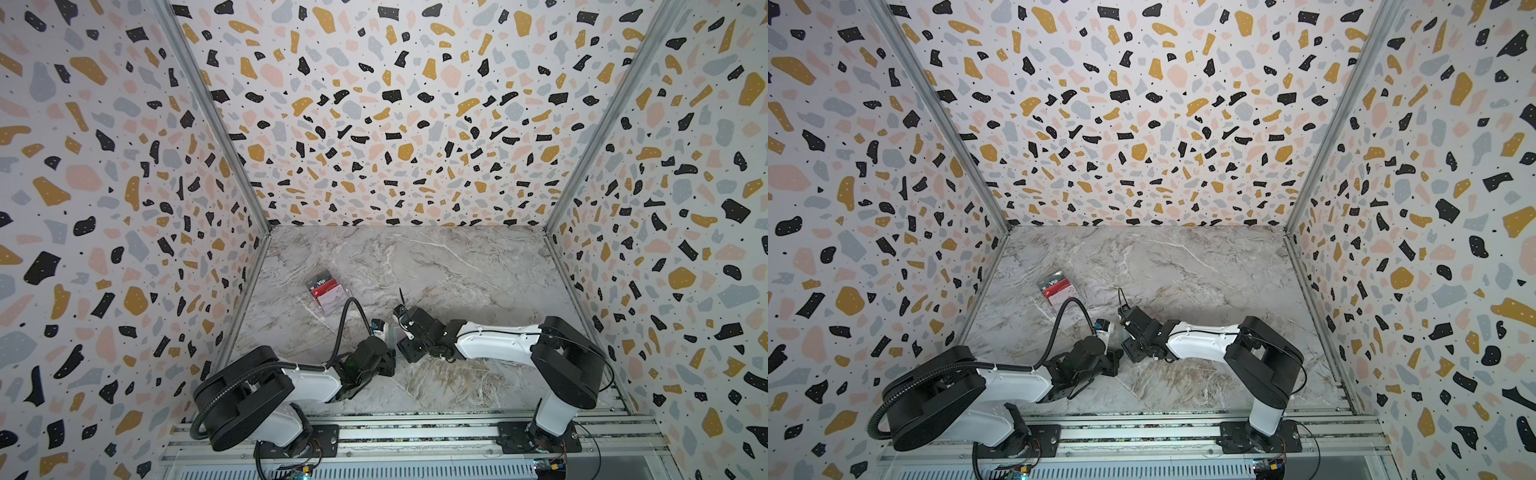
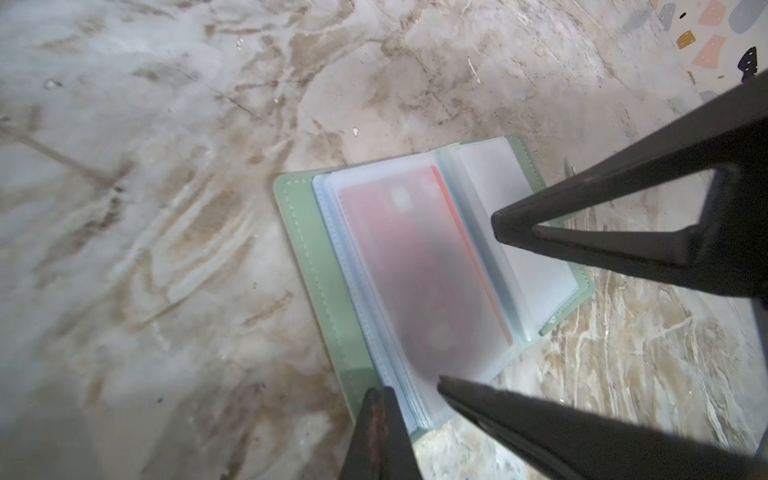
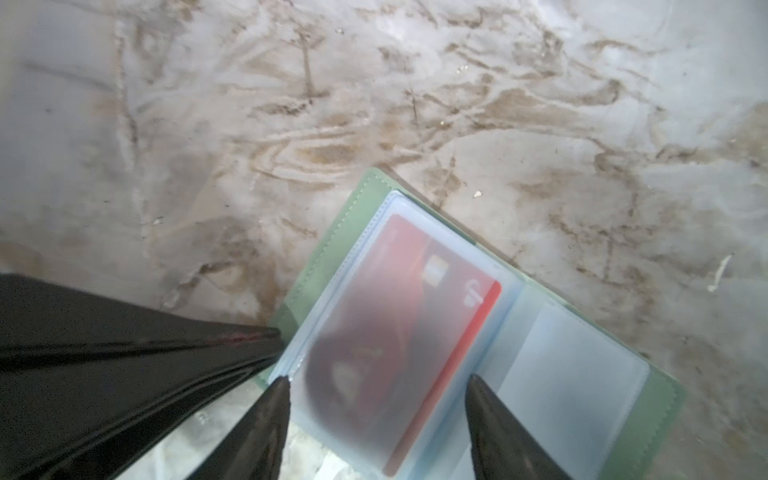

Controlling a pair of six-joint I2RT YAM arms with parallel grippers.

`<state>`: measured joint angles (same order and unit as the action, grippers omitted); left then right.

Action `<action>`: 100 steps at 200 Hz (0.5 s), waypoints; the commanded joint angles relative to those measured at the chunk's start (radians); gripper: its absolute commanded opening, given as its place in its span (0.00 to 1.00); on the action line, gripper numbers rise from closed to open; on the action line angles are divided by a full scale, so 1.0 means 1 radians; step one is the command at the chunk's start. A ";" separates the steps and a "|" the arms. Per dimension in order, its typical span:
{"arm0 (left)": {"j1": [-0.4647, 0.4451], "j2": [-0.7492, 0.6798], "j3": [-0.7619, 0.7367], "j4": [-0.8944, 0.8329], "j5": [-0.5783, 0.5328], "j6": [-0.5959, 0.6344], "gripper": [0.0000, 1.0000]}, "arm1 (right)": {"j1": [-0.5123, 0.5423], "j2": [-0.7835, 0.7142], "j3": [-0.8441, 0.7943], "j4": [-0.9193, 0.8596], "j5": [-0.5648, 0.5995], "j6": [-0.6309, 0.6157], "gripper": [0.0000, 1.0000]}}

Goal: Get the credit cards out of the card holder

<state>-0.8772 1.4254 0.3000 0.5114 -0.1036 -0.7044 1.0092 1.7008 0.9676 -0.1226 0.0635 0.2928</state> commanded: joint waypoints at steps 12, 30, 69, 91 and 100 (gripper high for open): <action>0.007 0.023 -0.005 -0.037 -0.025 -0.014 0.00 | 0.003 -0.012 -0.017 0.028 -0.067 -0.004 0.67; 0.009 0.019 -0.013 -0.034 -0.025 -0.018 0.00 | 0.009 0.012 -0.016 0.030 -0.067 -0.003 0.67; 0.008 0.013 -0.020 -0.031 -0.025 -0.022 0.00 | 0.011 0.054 -0.015 0.016 -0.034 0.011 0.64; 0.008 0.010 -0.024 -0.031 -0.027 -0.021 0.00 | 0.013 0.074 -0.010 -0.001 -0.004 0.019 0.61; 0.009 0.009 -0.024 -0.033 -0.027 -0.024 0.00 | 0.014 0.081 -0.006 -0.013 0.018 0.024 0.56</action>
<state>-0.8772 1.4254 0.2989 0.5140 -0.1051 -0.7227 1.0161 1.7485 0.9615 -0.0914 0.0311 0.2974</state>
